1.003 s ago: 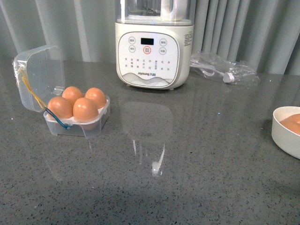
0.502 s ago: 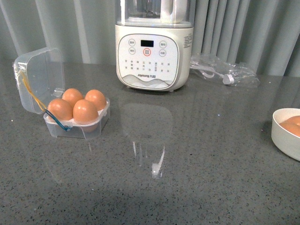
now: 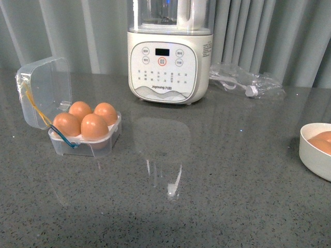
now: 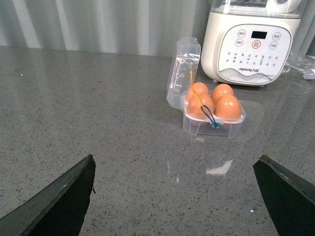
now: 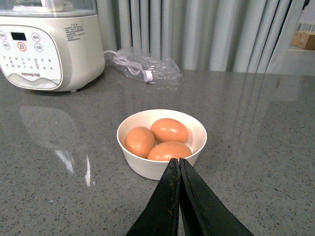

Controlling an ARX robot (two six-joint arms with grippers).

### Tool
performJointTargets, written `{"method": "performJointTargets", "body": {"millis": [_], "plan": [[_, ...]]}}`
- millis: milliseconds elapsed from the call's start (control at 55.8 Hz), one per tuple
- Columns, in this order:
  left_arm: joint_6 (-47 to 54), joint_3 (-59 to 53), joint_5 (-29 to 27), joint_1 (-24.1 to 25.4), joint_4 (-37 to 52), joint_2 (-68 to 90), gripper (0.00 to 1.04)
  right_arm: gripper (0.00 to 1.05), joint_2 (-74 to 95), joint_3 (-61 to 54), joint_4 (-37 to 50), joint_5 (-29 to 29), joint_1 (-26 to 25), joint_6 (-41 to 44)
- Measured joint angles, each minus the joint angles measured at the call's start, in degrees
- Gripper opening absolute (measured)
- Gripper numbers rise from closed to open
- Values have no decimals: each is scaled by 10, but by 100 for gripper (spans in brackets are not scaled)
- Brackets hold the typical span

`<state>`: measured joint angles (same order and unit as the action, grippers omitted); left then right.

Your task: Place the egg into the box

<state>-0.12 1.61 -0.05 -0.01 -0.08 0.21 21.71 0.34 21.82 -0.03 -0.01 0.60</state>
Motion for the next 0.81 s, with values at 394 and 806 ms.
{"method": "performJointTargets", "body": {"millis": [394, 806], "plan": [[0, 0, 0, 0, 0, 0, 98, 3, -98, 0, -97, 0, 0, 0], [0, 0, 0, 0, 0, 0, 98, 3, -214, 0, -218, 0, 0, 0]]}}
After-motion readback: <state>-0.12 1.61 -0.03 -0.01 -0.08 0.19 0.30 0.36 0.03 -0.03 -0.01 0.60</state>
